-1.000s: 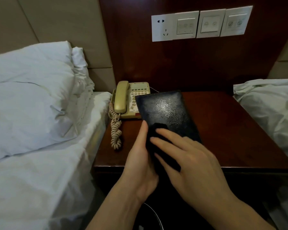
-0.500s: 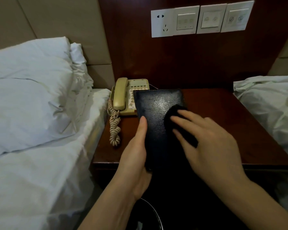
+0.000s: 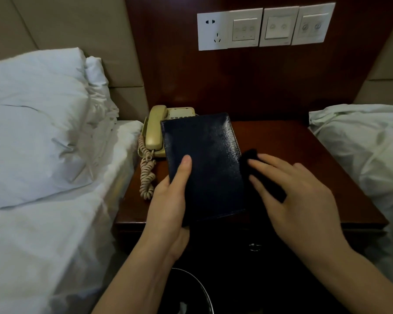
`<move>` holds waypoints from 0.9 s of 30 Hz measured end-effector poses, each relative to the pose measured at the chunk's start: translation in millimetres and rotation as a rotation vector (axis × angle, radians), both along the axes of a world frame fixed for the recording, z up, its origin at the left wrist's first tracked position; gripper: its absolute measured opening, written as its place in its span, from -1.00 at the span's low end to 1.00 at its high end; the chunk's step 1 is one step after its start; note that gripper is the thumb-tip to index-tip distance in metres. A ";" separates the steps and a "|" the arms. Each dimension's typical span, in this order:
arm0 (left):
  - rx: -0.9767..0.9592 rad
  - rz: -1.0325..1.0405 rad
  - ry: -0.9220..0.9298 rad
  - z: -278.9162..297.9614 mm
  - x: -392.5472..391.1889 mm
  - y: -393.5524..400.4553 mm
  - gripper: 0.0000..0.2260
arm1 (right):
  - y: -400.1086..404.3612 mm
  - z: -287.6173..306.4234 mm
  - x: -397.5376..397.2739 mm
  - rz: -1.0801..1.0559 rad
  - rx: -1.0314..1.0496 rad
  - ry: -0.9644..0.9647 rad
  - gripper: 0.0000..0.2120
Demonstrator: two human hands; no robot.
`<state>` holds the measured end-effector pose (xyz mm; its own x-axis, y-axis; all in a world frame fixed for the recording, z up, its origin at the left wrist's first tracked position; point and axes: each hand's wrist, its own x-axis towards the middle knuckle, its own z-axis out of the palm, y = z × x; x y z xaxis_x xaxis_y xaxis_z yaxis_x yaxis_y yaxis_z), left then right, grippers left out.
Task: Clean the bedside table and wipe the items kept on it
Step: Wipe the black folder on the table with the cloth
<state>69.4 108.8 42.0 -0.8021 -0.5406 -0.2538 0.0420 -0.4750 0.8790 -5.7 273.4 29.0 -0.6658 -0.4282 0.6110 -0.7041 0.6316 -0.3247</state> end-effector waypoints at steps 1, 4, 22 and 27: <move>-0.007 0.012 -0.008 -0.3 0.4 -1.3 -0.83 | 0.0 -2.3 4.4 0.010 0.000 -0.033 -0.64; -0.037 0.023 -0.028 -1.3 3.0 -3.7 -0.80 | -2.6 -3.3 24.2 0.069 -0.078 -0.263 -0.53; -0.123 -0.128 -0.011 -3.2 14.0 8.4 -0.79 | -11.7 10.4 -0.6 0.178 -0.578 -0.852 -0.83; -0.101 -0.083 0.027 -0.6 13.9 4.4 -0.81 | -4.2 6.0 16.9 0.222 -0.531 -0.906 -0.84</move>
